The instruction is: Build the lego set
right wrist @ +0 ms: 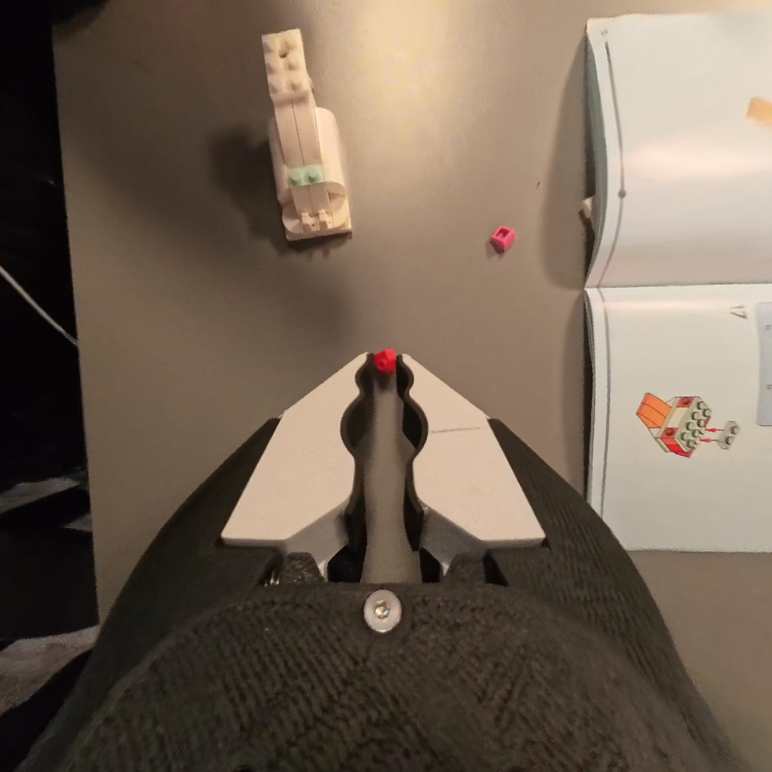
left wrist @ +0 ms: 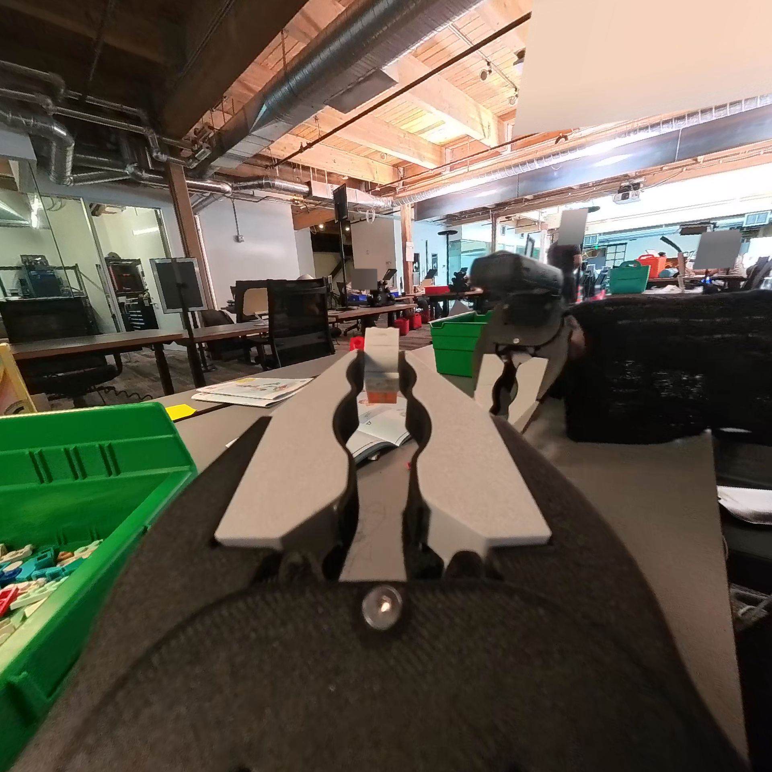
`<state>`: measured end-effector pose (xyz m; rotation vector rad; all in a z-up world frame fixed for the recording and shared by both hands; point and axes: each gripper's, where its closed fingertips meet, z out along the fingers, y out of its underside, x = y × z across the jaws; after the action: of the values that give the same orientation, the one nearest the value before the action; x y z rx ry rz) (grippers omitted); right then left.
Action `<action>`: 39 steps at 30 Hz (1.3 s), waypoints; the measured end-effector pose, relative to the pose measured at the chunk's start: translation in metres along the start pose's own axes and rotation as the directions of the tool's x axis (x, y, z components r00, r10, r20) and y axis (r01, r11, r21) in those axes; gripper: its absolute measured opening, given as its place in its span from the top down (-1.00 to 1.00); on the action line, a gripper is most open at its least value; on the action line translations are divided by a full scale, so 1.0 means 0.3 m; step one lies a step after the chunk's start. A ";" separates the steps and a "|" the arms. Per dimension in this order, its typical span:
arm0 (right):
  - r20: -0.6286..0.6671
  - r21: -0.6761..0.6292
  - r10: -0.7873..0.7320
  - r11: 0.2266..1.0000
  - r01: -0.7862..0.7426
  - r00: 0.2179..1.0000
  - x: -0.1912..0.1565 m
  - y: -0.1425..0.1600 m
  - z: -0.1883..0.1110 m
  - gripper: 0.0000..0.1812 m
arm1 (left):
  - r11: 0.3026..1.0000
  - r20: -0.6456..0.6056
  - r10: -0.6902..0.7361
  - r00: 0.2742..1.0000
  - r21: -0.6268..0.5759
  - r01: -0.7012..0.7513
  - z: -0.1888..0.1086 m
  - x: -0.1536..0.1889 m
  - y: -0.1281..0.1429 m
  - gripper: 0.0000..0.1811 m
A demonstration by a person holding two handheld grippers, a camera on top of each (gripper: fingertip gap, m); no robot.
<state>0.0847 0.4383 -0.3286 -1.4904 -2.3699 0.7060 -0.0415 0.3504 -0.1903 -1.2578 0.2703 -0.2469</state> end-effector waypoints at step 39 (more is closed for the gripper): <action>-0.144 0.389 -0.020 0.918 0.076 0.989 -0.016 -0.198 -0.076 0.95 | 0.997 -0.035 -0.032 0.999 -0.068 0.029 0.014 0.013 0.038 0.83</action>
<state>0.0512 0.4188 -0.2778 -1.2583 -2.0031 0.9668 -0.0360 0.3560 -0.2001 -1.3257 0.2921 -0.2887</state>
